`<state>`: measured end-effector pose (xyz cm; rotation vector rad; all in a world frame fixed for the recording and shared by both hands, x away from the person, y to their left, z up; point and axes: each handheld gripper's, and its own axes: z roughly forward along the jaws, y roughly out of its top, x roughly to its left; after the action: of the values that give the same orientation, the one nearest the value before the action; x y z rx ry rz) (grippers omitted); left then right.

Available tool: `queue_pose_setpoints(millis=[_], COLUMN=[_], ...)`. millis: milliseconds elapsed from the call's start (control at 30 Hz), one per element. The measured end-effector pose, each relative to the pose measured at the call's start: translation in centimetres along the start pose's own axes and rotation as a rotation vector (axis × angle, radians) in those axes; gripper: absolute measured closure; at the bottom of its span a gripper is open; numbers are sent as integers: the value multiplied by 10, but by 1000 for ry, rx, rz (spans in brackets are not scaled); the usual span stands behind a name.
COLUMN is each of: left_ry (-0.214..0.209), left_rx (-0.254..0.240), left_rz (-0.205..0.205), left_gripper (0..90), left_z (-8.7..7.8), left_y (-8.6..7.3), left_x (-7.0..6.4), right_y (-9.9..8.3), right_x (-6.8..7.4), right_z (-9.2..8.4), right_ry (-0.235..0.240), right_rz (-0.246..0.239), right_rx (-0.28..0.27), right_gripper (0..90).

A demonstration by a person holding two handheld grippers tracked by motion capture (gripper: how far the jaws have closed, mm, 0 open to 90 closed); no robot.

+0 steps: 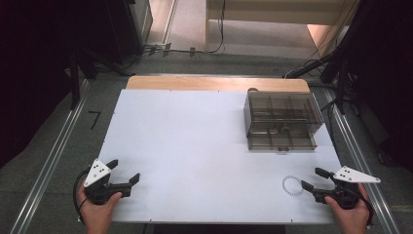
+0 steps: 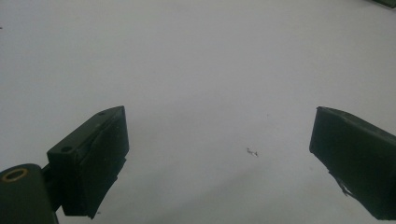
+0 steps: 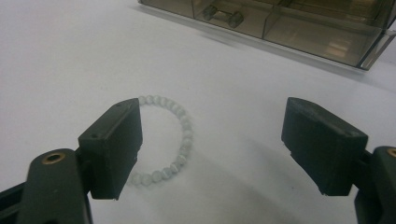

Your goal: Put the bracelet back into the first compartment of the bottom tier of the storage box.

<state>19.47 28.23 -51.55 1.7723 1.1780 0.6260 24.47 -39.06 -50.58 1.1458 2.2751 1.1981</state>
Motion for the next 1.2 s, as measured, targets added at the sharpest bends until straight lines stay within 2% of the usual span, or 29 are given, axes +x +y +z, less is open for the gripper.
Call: queue_pose_setpoints(millis=[533,1200], left_ry=[-16,-19], left_rx=[-3,-6], left_rz=[-12,-23], left_gripper=[45,45], left_z=[0,-1], left_y=[0,0], left_x=[2,3], right_y=[1,3], right_x=[2,10], right_z=[1,9], right_ry=[12,36], right_rz=[-8,-40], right_rx=[5,28], right_gripper=[218,321])
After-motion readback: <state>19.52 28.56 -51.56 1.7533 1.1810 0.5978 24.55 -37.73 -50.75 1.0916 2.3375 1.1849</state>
